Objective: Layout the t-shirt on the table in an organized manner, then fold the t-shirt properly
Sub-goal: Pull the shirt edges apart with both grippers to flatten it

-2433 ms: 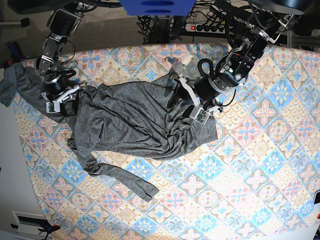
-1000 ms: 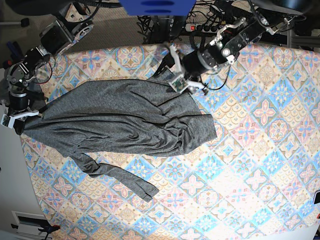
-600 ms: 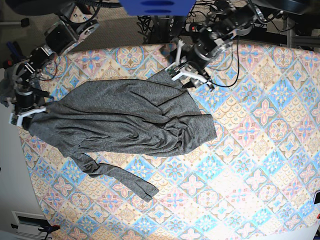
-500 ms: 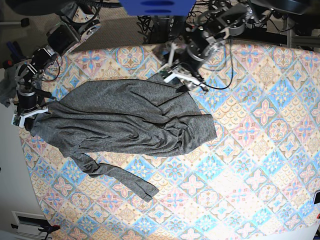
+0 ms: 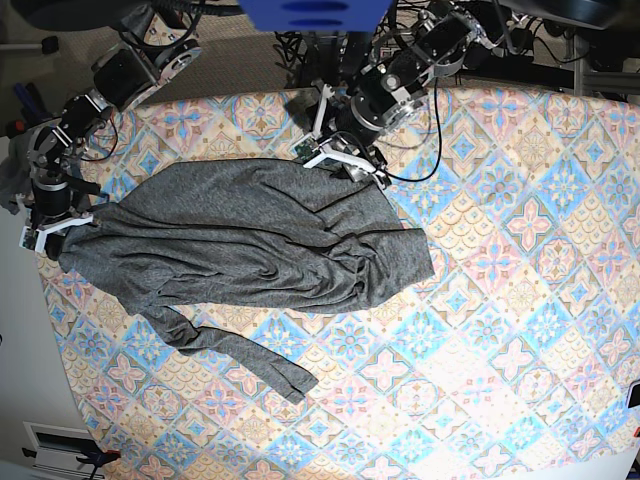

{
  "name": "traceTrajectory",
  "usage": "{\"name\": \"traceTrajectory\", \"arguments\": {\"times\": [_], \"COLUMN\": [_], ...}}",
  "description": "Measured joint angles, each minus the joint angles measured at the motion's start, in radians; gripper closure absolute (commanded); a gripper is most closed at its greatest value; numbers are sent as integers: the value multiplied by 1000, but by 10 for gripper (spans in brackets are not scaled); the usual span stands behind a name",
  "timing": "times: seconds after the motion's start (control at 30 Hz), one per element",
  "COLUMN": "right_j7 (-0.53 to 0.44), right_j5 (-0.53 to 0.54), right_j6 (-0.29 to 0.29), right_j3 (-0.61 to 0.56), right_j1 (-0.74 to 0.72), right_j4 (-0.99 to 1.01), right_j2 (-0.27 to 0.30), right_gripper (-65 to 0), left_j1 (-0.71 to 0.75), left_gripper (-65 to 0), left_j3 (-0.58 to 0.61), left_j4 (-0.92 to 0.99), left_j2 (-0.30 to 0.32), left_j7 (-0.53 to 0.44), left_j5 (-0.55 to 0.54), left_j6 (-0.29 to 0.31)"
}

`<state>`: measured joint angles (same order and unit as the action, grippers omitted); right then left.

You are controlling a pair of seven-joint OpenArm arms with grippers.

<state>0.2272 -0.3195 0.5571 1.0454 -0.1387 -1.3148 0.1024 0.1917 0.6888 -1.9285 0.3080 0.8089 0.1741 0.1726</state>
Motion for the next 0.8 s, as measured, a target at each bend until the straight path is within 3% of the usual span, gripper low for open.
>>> {"name": "traceTrajectory", "arguments": {"times": [0.47,0.53,0.63,0.67,0.8], "right_j7": [0,0,-5,-10,-3], "right_j5": [0,0,0,0,-5], "right_j6": [2,0,2,2,1], "right_j3": [0,0,0,0,2], "right_j1": [1,2,8,16,43], "right_j4": [0,0,0,0,-2], "right_j2": [0,0,0,0,0], "right_gripper": [0,0,0,0,0], "left_j1": [-86,-109,-130,-134,-148], "left_gripper": [-327,-264,-29,0,0], "left_j3": [-5,-5,-4,-2,-3], "left_j4": [244,274,300,307,321], "left_j2": [-32,-42,-43,-45,-42], "left_j7": [-77,-89,-103,-113,-109], "left_j5": [-75,-105,-174,-164,-204], "left_j6": [0,2,21,6,8]}}
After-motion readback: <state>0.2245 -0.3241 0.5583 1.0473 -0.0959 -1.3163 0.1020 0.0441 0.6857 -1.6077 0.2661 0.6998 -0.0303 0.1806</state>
